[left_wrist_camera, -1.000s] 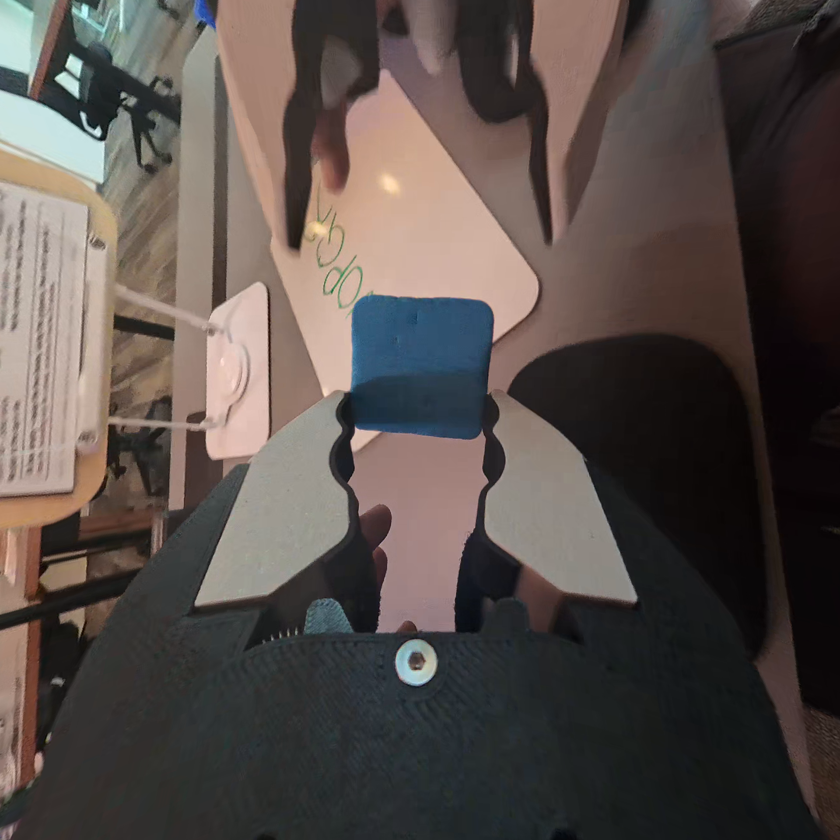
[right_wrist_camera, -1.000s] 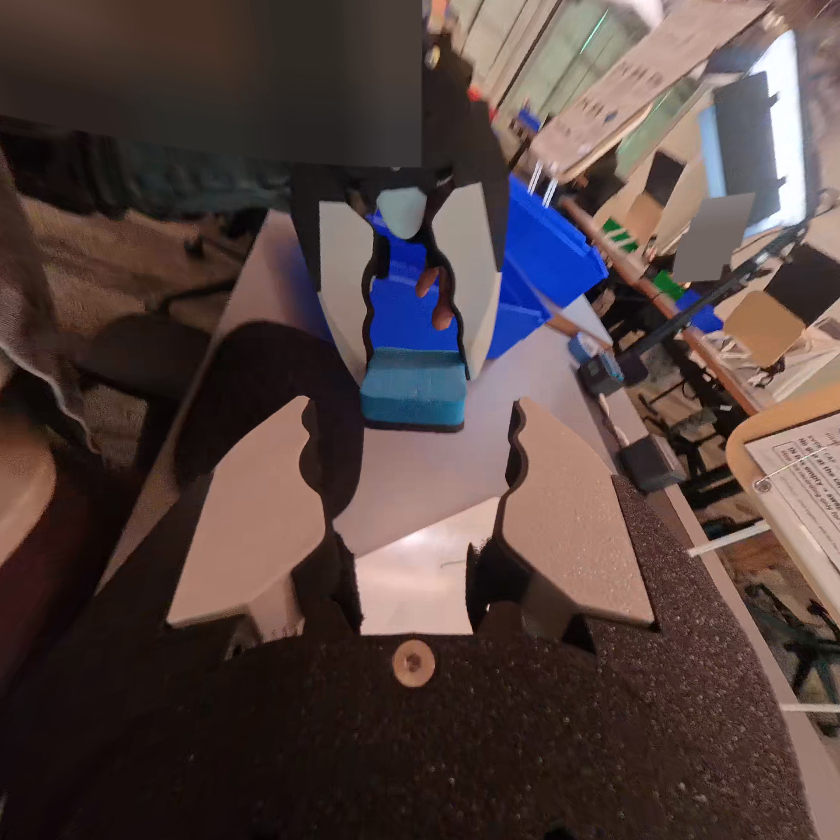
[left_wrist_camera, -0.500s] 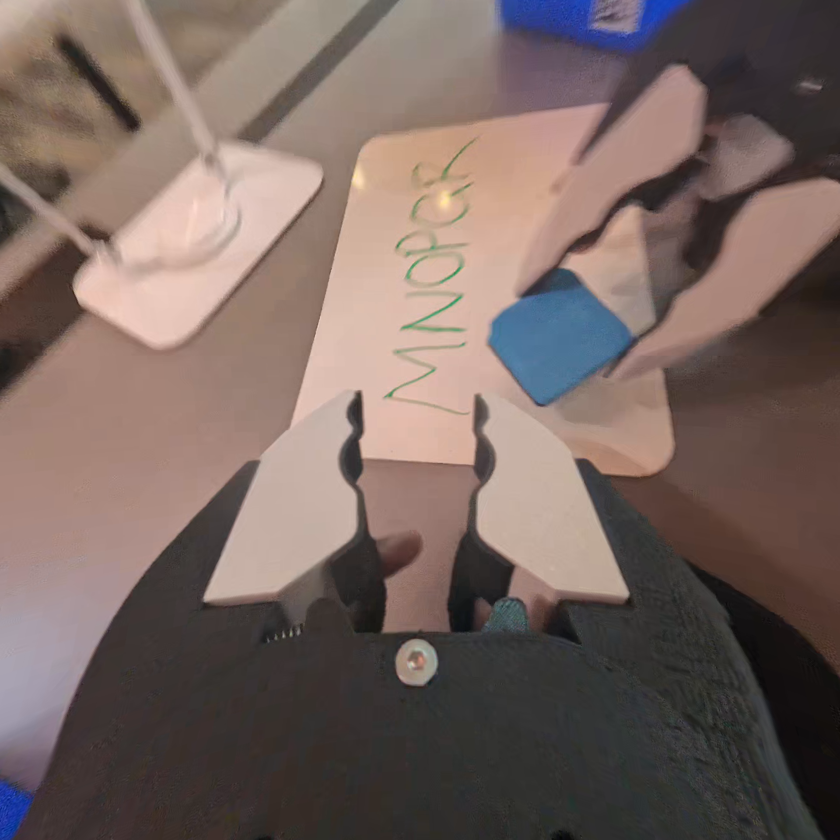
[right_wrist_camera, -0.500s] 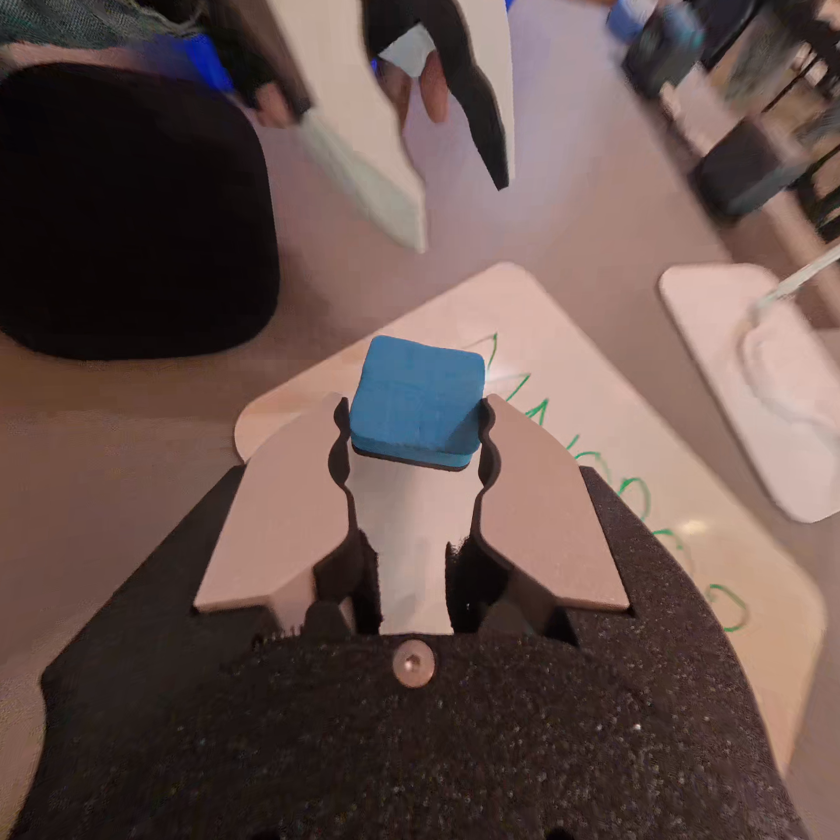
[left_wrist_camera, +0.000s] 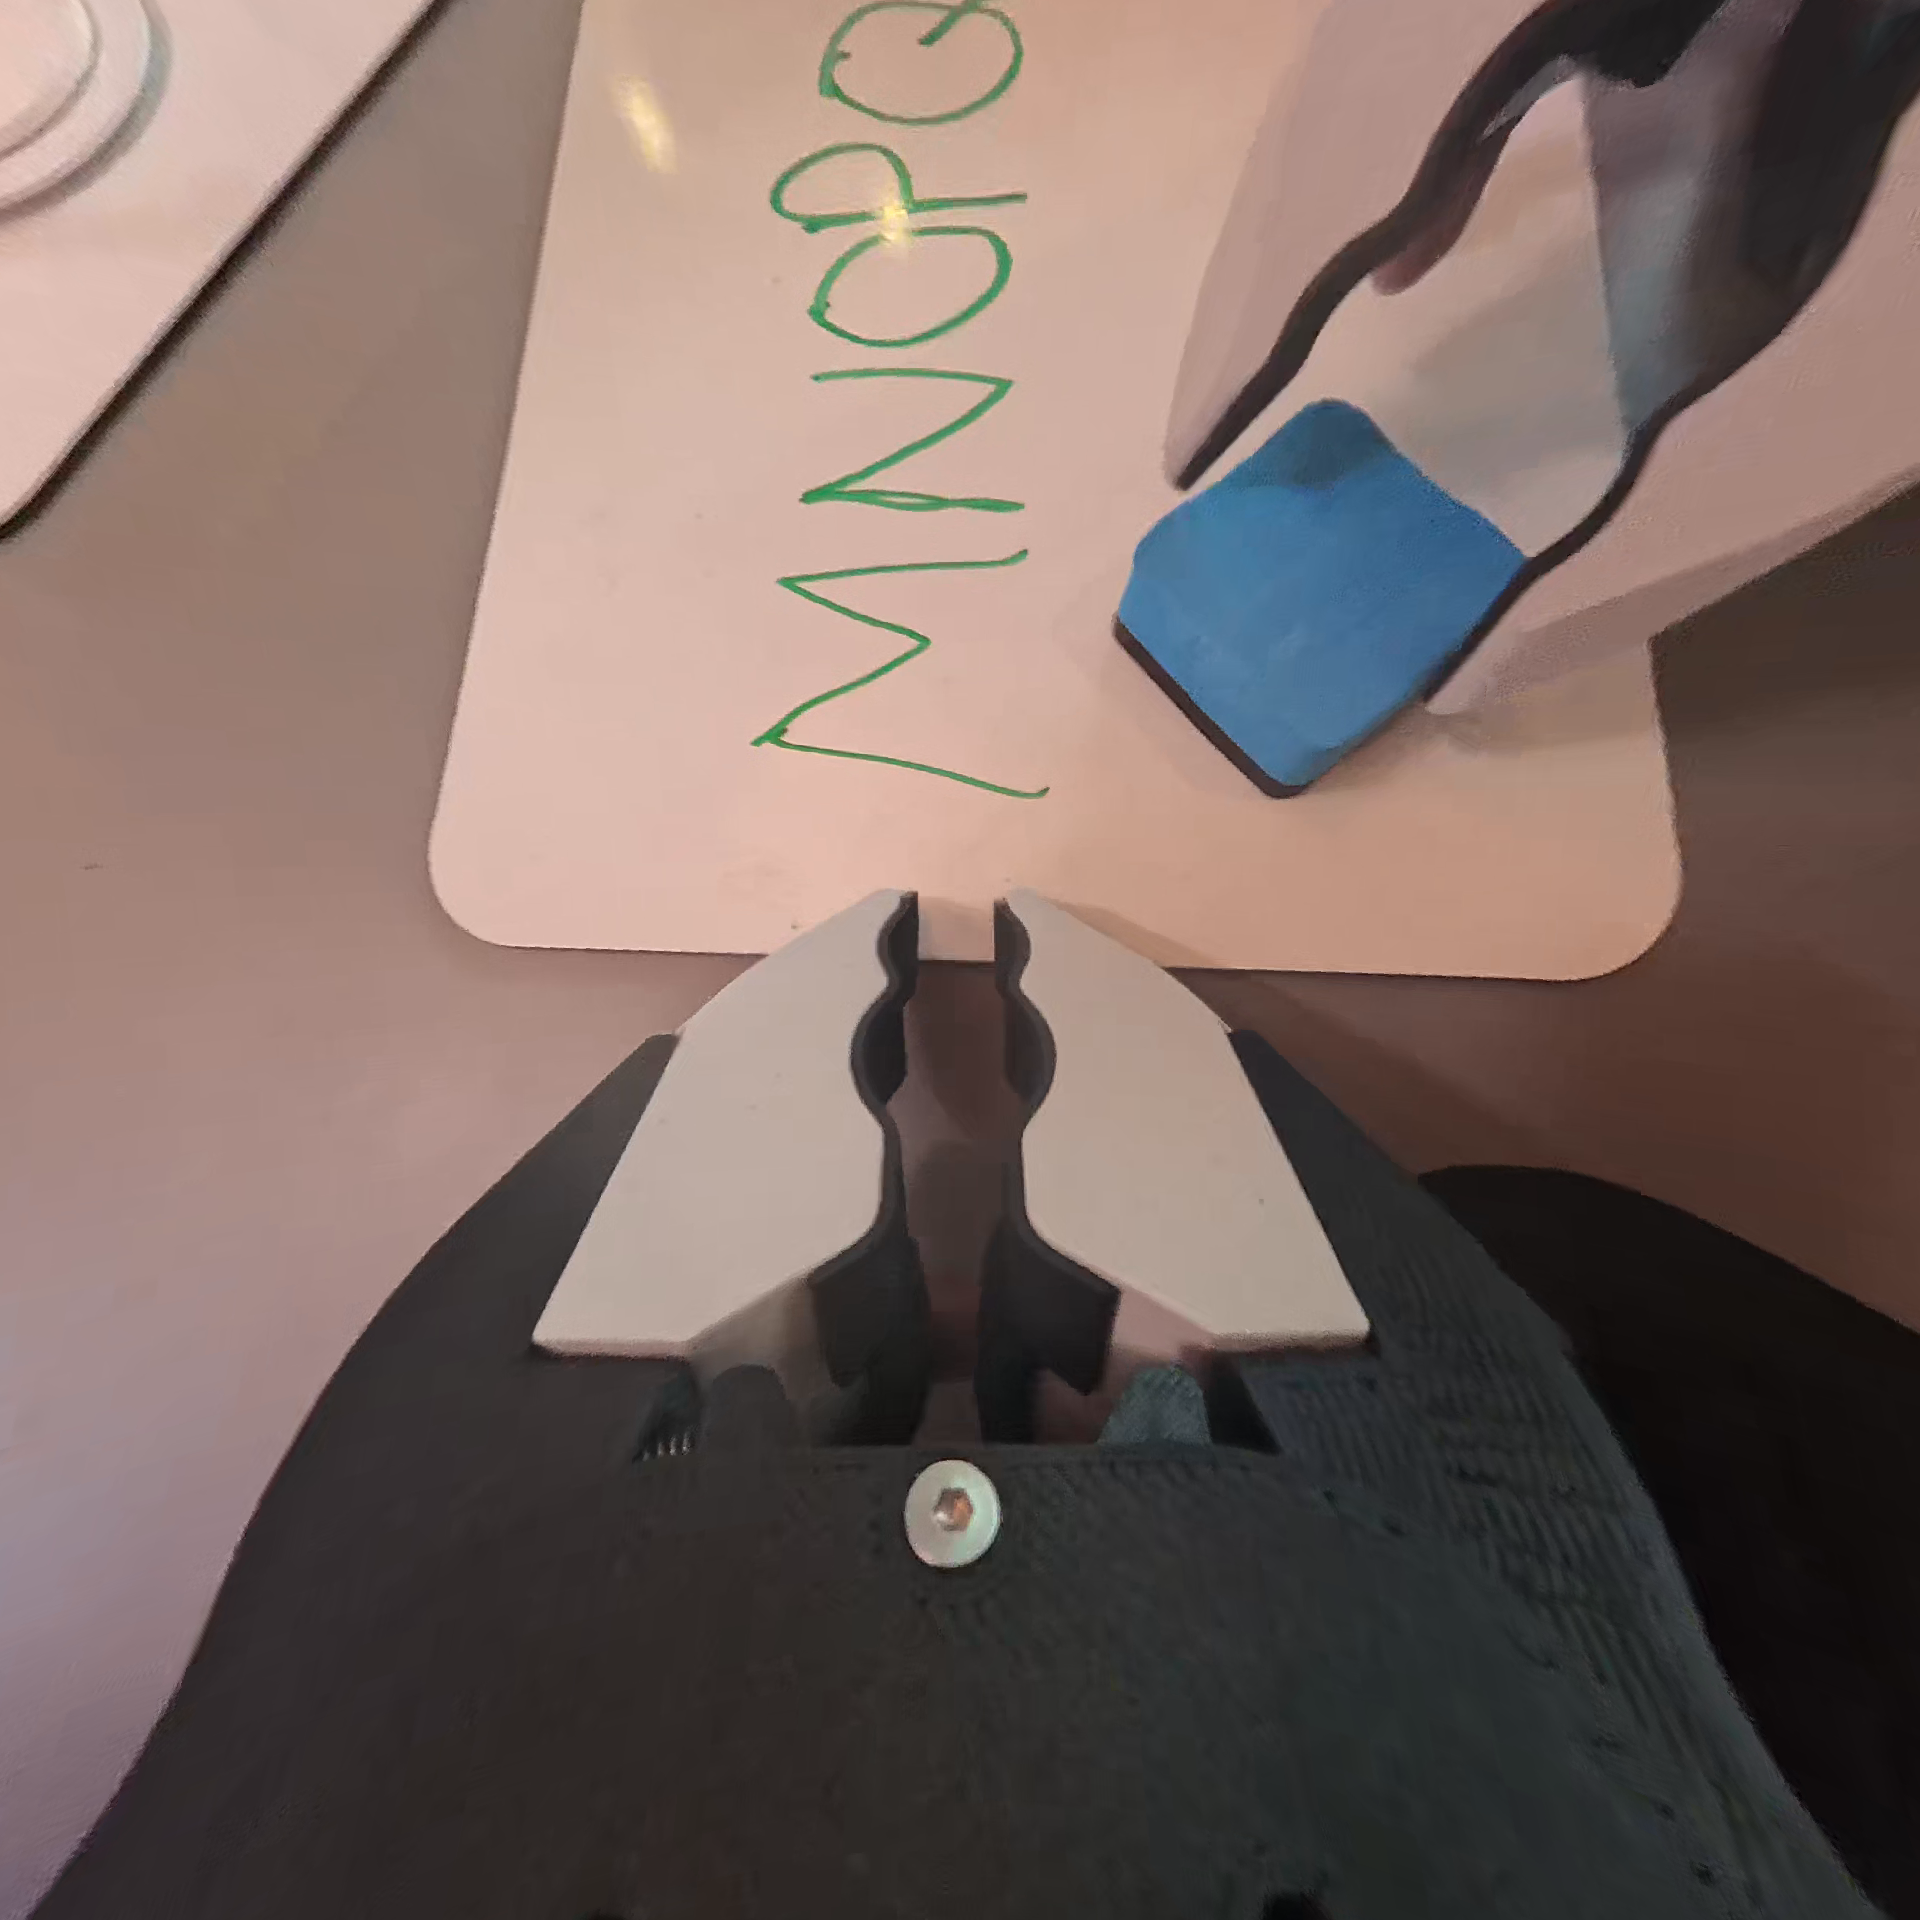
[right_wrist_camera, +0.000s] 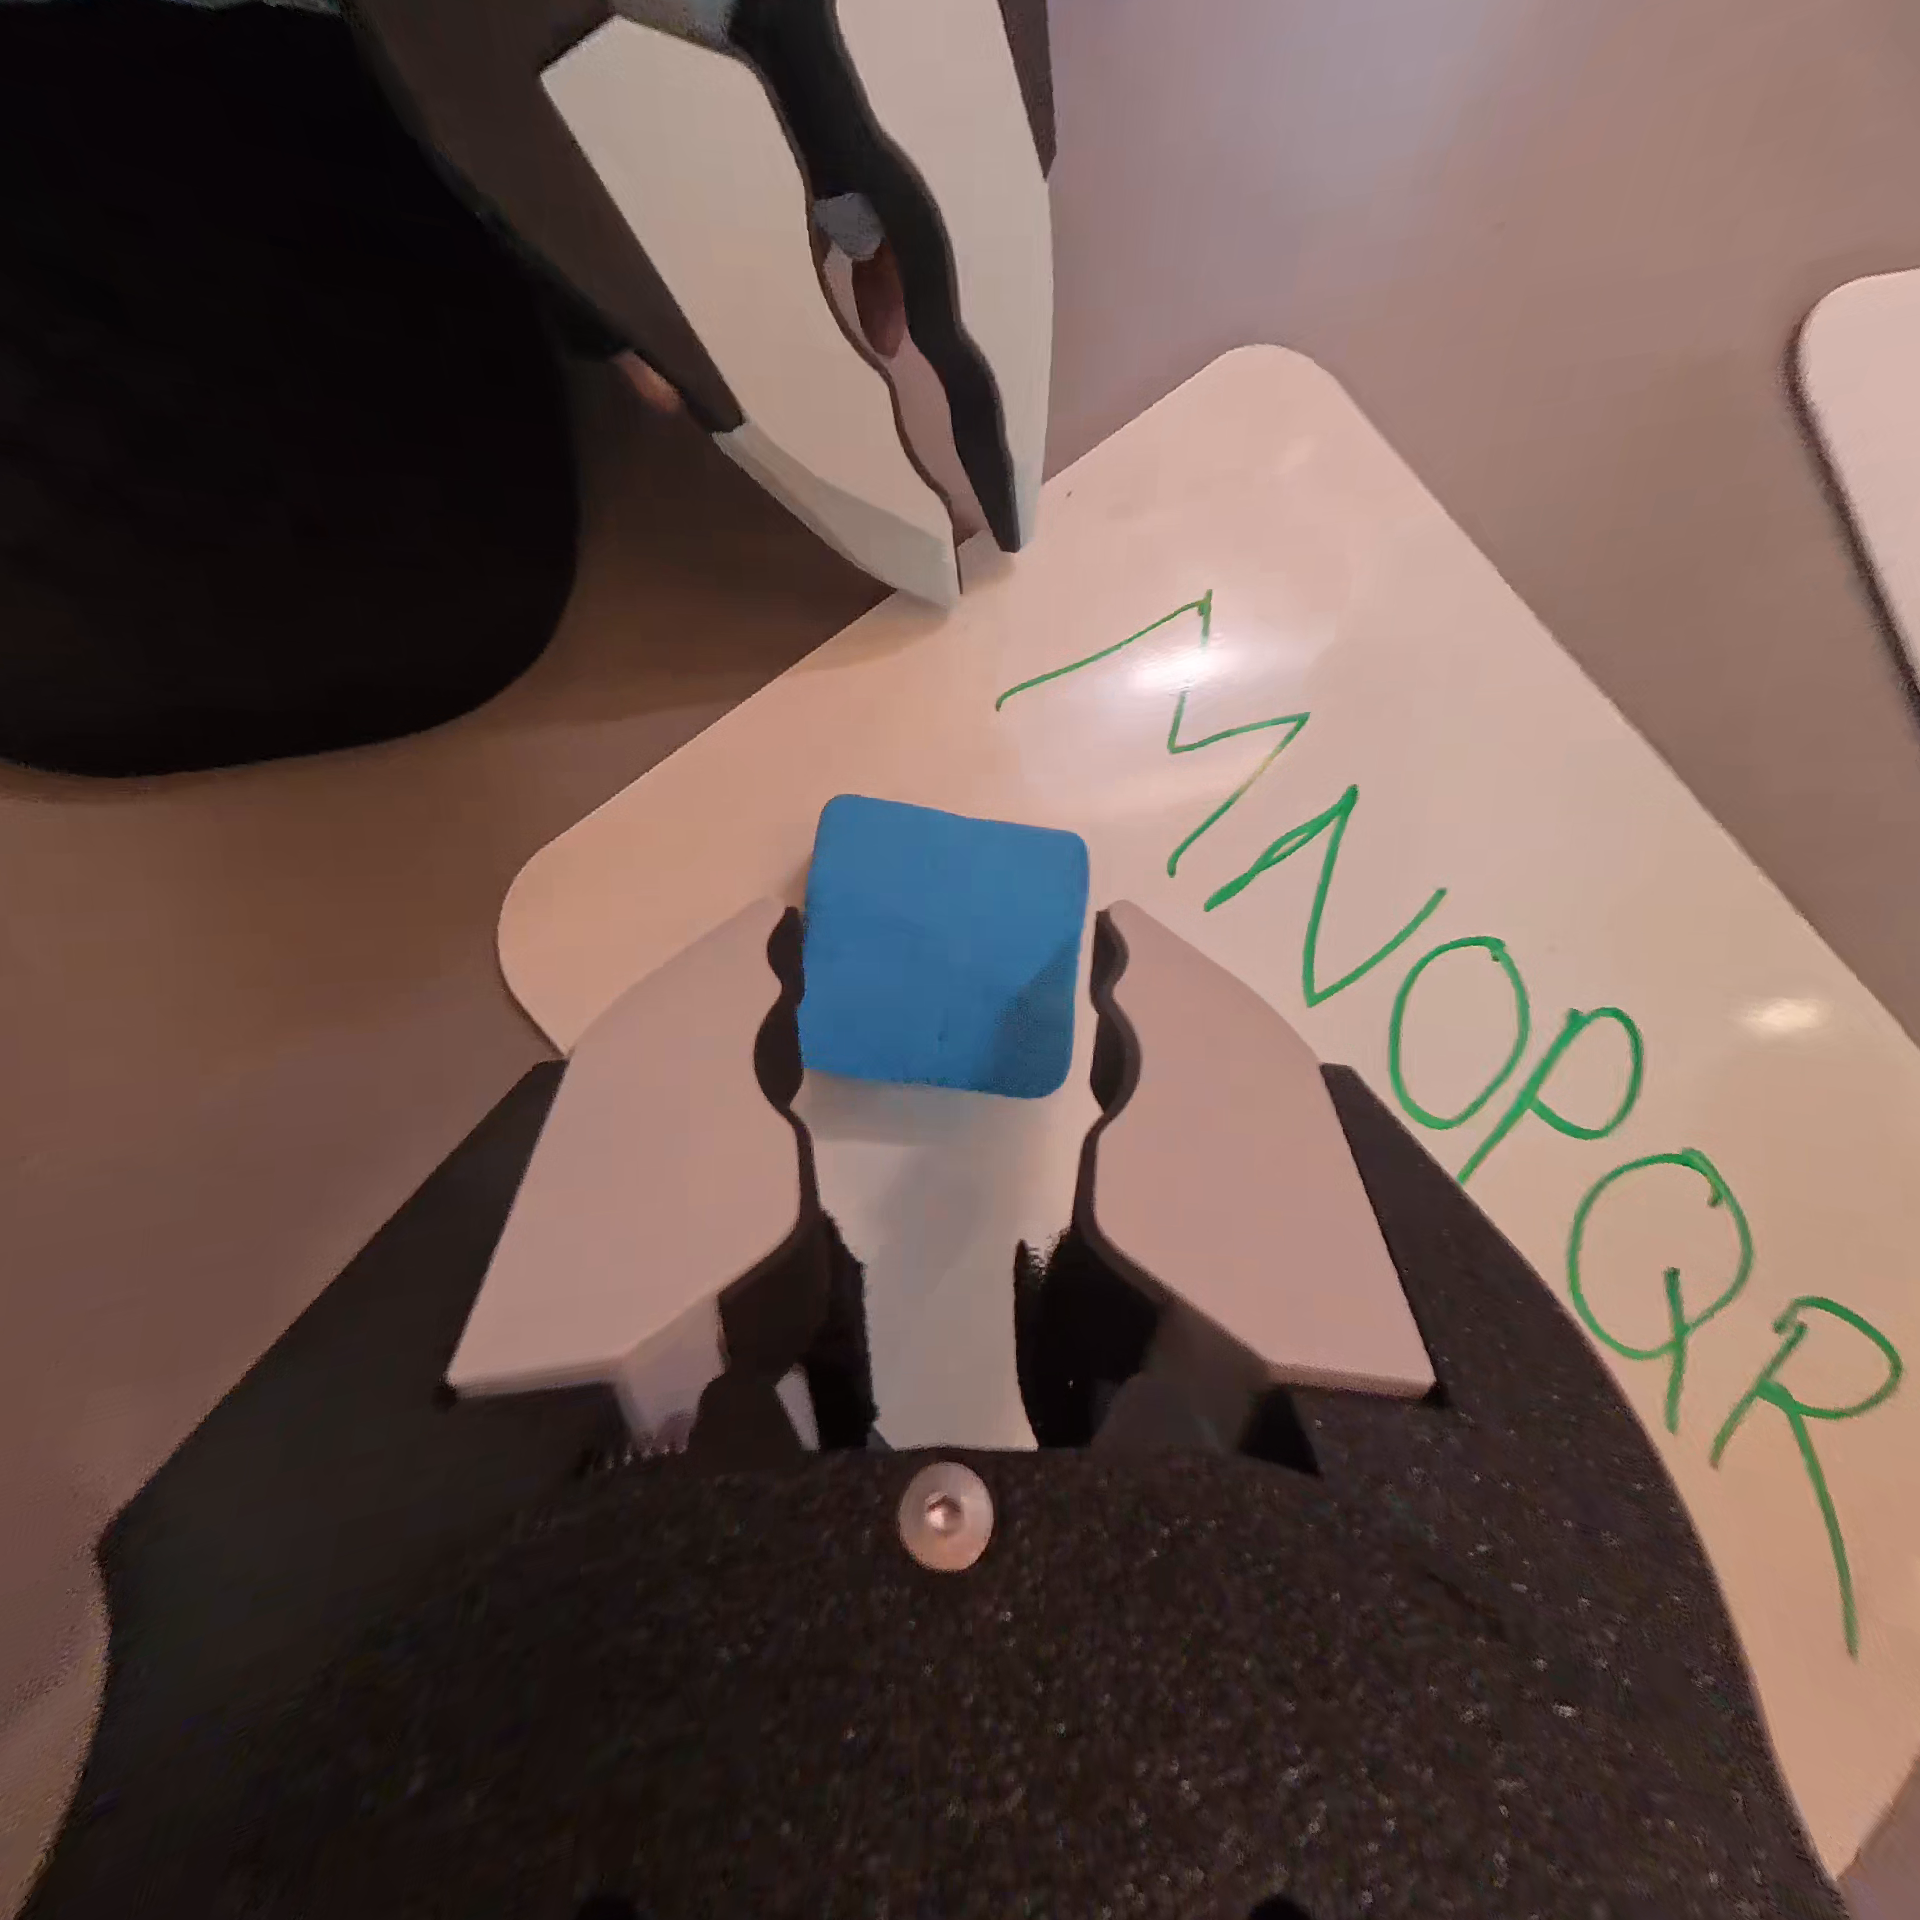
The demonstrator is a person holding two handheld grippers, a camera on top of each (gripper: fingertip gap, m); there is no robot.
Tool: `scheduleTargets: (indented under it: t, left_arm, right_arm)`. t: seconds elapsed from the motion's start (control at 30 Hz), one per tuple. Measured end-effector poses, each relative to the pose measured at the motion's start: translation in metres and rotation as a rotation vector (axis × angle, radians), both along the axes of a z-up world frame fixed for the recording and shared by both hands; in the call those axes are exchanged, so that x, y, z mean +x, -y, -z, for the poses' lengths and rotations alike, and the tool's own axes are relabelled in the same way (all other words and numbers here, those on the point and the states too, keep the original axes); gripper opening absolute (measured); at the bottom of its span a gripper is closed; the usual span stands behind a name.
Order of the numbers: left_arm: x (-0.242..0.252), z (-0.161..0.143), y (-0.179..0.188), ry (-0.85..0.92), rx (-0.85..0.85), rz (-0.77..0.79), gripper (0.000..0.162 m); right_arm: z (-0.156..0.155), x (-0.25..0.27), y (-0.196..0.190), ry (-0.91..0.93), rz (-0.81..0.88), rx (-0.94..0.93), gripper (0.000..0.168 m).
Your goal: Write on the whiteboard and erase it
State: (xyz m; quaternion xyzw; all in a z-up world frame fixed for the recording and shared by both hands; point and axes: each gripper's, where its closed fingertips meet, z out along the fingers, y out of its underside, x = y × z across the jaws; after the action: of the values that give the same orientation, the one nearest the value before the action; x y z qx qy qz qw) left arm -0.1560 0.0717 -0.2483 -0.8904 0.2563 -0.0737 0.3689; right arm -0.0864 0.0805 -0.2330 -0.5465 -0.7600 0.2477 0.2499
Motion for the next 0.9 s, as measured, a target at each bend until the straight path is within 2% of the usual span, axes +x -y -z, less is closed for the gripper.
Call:
scheduleTargets:
  t: [0.1,0.23,0.37,0.47,0.57,0.63,0.7,0.77,0.9]
  left_arm:
    - [0.006,0.001,0.004,0.066,-0.033,0.019,0.001]
    - [0.007,0.002,0.004,0.064,-0.034,0.029,0.001]
    - [0.007,0.002,0.004,0.074,-0.035,0.026,0.002]
    - [0.006,0.002,0.004,0.076,-0.034,0.028,0.002]
    - [0.006,0.002,0.004,0.074,-0.031,0.031,0.002]
    - [0.006,0.002,0.004,0.080,-0.031,0.032,0.002]
    - [0.006,0.002,0.004,0.083,-0.031,0.029,0.001]
    - [0.005,0.002,0.004,0.076,-0.027,0.030,0.002]
    - [0.005,0.002,0.004,0.075,-0.026,0.032,0.001]
  right_arm:
    - [0.001,-0.004,-0.003,0.031,0.002,-0.024,0.051]
    - [0.004,-0.018,-0.013,0.070,-0.001,-0.057,0.051]
    - [0.012,-0.025,-0.013,0.193,0.002,-0.160,0.054]
    - [0.010,-0.041,-0.021,0.144,-0.022,-0.083,0.053]
    - [0.007,-0.067,-0.041,0.085,0.046,-0.018,0.053]
    - [0.008,-0.083,-0.046,0.066,0.075,-0.046,0.053]
    - [0.011,-0.080,-0.020,0.146,-0.027,-0.168,0.053]
    - [0.012,-0.073,-0.018,0.192,-0.107,-0.140,0.053]
    - [0.012,-0.083,-0.072,0.195,0.113,-0.115,0.053]
